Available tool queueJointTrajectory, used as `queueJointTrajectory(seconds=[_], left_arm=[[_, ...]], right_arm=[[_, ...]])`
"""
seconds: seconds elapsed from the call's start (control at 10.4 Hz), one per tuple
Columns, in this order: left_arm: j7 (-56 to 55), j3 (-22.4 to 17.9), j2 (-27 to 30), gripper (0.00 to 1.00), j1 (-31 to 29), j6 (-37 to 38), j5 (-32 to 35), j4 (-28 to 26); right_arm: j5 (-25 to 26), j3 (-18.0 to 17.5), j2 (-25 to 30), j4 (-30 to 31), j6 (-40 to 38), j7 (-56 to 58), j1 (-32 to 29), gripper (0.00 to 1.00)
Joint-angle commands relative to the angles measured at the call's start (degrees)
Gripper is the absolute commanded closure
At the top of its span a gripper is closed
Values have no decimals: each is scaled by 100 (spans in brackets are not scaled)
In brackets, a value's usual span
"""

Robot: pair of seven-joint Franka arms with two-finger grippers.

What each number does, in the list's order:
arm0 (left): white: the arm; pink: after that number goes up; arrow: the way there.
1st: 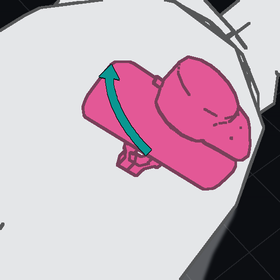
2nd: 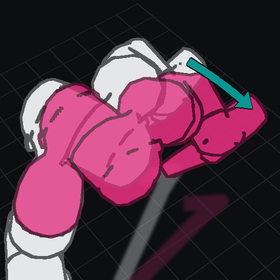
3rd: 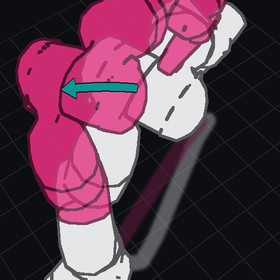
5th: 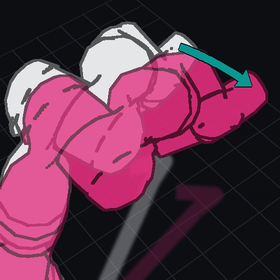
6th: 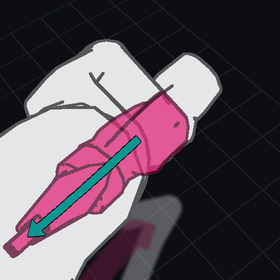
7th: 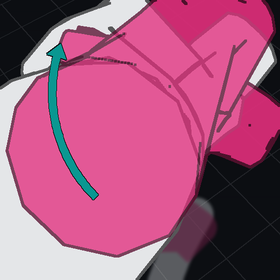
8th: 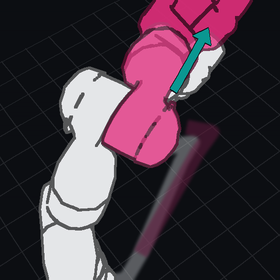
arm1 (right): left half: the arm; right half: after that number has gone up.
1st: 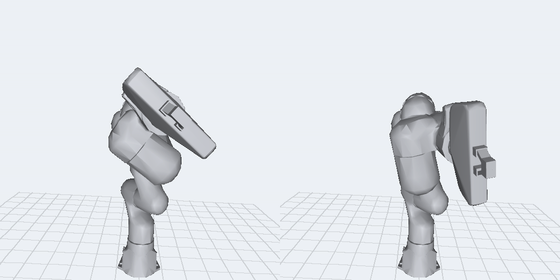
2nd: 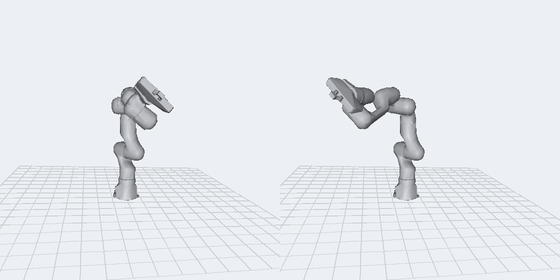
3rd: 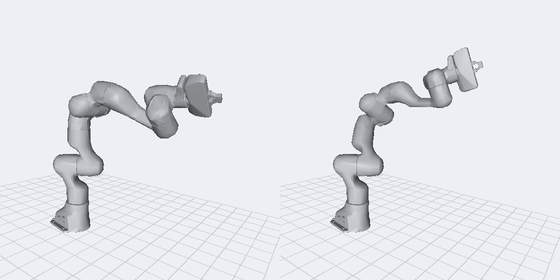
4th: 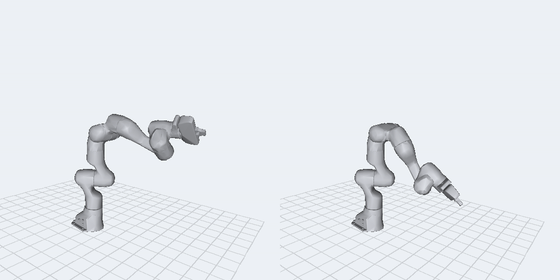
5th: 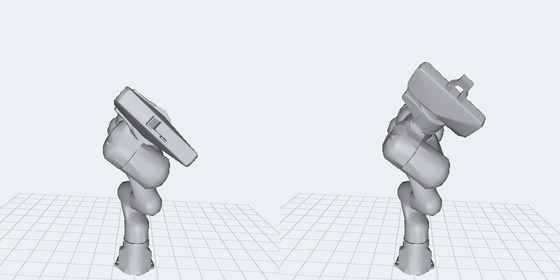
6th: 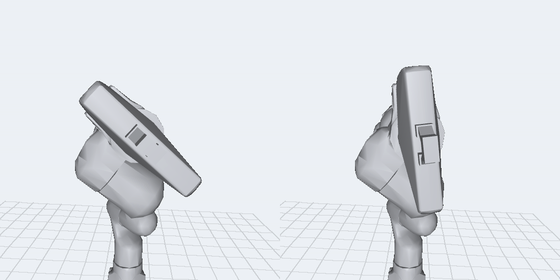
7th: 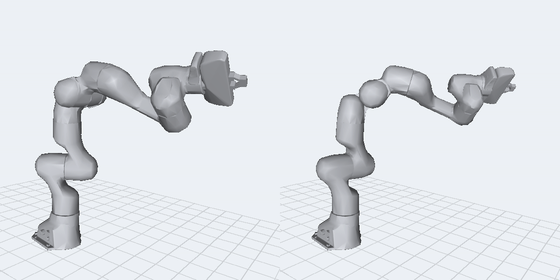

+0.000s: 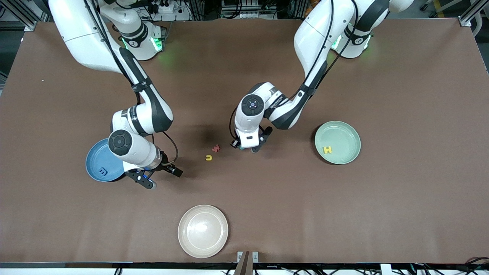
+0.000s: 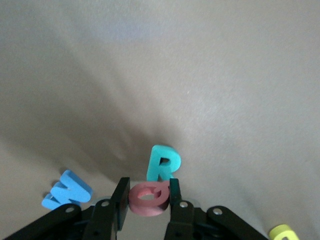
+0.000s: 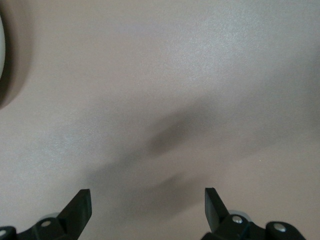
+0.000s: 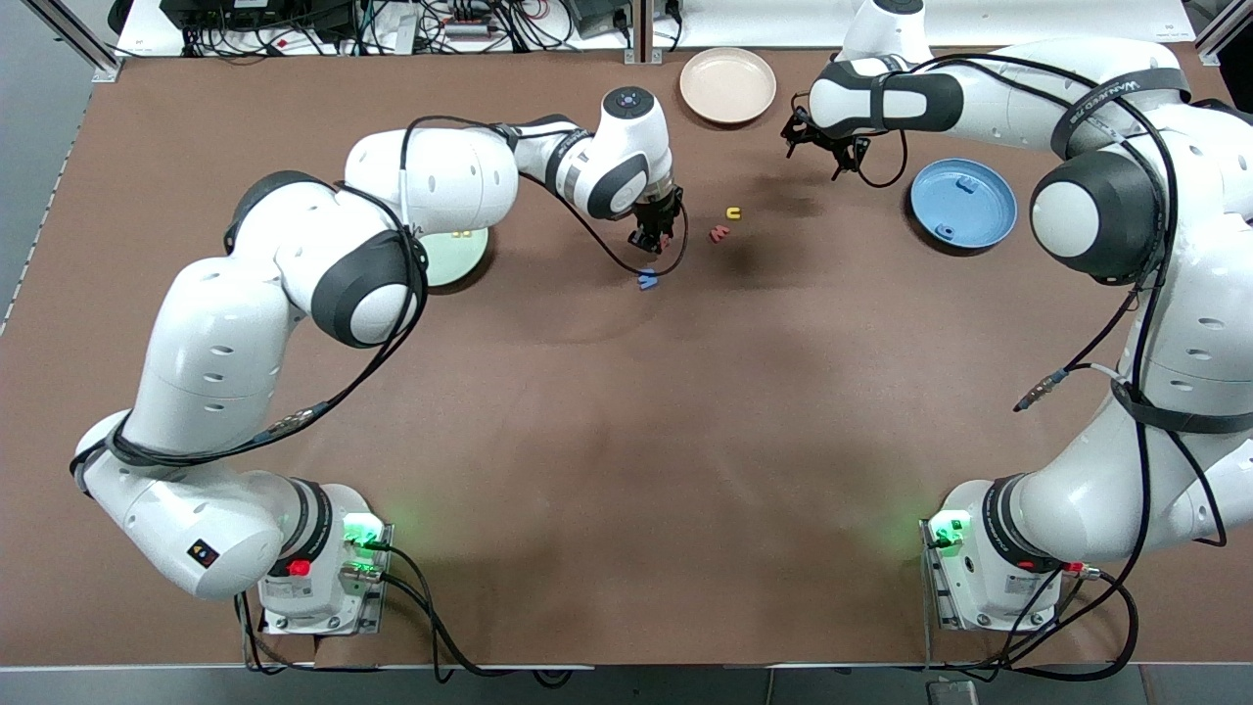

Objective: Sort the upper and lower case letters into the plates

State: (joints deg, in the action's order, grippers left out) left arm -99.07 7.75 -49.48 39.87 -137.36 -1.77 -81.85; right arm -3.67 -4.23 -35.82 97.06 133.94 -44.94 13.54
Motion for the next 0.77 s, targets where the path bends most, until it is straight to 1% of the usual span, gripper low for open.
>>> queueJointTrajectory(seconds=[0.0,0.1,0.19,0.38,0.48,0.57,0.67], left_arm=[[72,-11,192,67,-49,173,-95,-33],[115,-2,219,67,-102,418,-61,-33],[359,-2,341,67,-172,621,-95,-59],[887,7,395,67,-313,1131,-95,-138],[1141,-2,560,67,-461,1298,-69,-330],[1623,7,797,67,-706,1352,-52,-671],[2158,7,1156,67,-952,1352,-60,-1145]], right_arm=[[-46,36,-48,-100,-61,-14,104,0],[-46,36,-48,-100,-61,-15,113,0],[-46,27,-48,-100,-61,-15,113,0],[-81,27,-48,-109,-44,-23,113,0],[-73,27,-48,-109,-26,11,122,0],[-82,18,-48,-117,-26,229,227,0],[-90,18,-56,-135,-17,527,349,0]])
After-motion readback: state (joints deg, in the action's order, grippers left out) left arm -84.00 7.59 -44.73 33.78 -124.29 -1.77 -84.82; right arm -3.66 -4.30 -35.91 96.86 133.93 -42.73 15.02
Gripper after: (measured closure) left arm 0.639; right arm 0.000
